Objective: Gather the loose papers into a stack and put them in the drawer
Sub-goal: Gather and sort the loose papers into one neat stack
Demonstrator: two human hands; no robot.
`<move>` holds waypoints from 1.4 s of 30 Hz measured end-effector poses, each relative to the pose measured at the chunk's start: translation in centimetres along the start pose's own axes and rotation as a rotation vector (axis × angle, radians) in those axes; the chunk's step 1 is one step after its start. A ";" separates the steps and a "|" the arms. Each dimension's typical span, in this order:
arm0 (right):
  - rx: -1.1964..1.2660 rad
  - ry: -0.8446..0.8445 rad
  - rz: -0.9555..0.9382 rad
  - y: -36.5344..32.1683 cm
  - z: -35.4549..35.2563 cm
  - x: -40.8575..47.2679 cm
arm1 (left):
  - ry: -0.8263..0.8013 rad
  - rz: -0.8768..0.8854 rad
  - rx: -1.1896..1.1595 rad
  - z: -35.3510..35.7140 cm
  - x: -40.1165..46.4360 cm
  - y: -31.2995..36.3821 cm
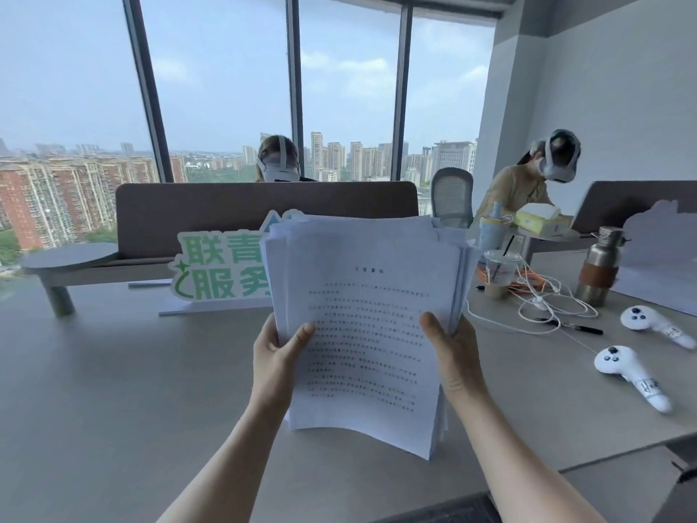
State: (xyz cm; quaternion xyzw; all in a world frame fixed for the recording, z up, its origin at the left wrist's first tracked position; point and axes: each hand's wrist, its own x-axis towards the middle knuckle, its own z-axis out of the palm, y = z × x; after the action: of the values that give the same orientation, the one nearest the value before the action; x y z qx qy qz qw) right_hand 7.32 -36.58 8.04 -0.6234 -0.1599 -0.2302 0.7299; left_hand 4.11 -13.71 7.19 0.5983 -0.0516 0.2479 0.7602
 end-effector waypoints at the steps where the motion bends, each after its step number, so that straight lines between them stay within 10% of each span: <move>1: 0.000 0.008 -0.011 -0.2 -0.2 0.2 | -0.003 0.007 0.002 -0.2 0.1 0.0; 42: 0.177 -0.047 0.159 1.3 2.5 -2.9 | -0.016 -0.080 -0.015 -1.9 -1.8 -0.3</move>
State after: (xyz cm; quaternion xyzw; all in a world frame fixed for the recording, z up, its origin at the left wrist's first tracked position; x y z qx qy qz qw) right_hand 5.65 -33.59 5.88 -0.5725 -0.1469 -0.1420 0.7941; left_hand 2.28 -12.56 5.74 0.5963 -0.0358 0.2122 0.7734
